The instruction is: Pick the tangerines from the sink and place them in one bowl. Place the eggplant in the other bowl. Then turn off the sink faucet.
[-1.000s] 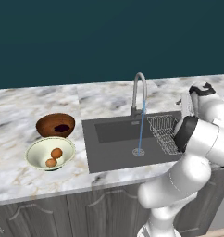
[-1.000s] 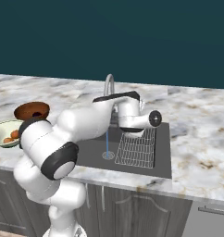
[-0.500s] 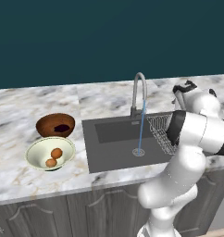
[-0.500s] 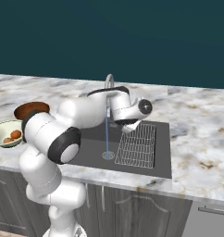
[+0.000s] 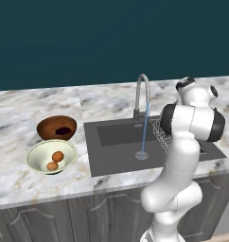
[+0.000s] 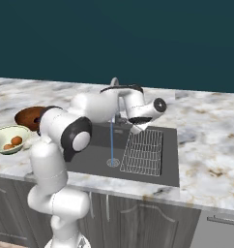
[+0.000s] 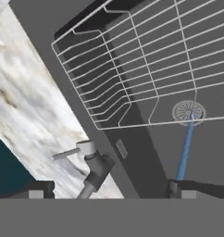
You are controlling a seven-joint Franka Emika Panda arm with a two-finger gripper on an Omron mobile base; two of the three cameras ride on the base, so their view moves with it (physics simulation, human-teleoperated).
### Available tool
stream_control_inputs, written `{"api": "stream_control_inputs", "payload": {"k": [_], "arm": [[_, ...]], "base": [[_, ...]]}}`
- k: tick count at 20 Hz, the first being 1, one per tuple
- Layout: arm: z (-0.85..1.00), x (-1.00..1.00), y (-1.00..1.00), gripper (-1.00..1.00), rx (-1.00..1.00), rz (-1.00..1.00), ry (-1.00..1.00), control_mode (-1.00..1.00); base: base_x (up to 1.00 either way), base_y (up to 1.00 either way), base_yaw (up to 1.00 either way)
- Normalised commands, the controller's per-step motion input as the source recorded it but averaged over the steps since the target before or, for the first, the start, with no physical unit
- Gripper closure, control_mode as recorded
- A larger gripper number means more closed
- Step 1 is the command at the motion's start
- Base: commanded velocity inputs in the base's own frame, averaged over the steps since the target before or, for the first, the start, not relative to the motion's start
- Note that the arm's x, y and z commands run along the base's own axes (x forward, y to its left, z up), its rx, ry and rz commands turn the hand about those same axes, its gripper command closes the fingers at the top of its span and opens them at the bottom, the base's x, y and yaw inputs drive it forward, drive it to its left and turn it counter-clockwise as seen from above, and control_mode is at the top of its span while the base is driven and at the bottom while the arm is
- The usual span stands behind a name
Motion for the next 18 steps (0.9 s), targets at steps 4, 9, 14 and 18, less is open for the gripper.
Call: {"api": "stream_control_inputs", "payload": {"k": [4, 9, 14, 18], "arm": [[-0.54, 0.36, -0.07, -1.0, 0.17, 0.0, 0.1, -1.0], [-0.42, 0.49, 0.0, -1.0, 0.15, 0.01, 0.06, -1.0], [-0.18, 0.68, 0.0, -1.0, 0.13, 0.03, 0.0, -1.0], [-0.14, 0.6, 0.0, -1.0, 0.08, 0.05, 0.0, -1.0]], "base": [[0.0, 0.0, 0.0], [0.0, 0.0, 0.0], [0.0, 0.0, 0.0], [0.0, 0.0, 0.0]]}}
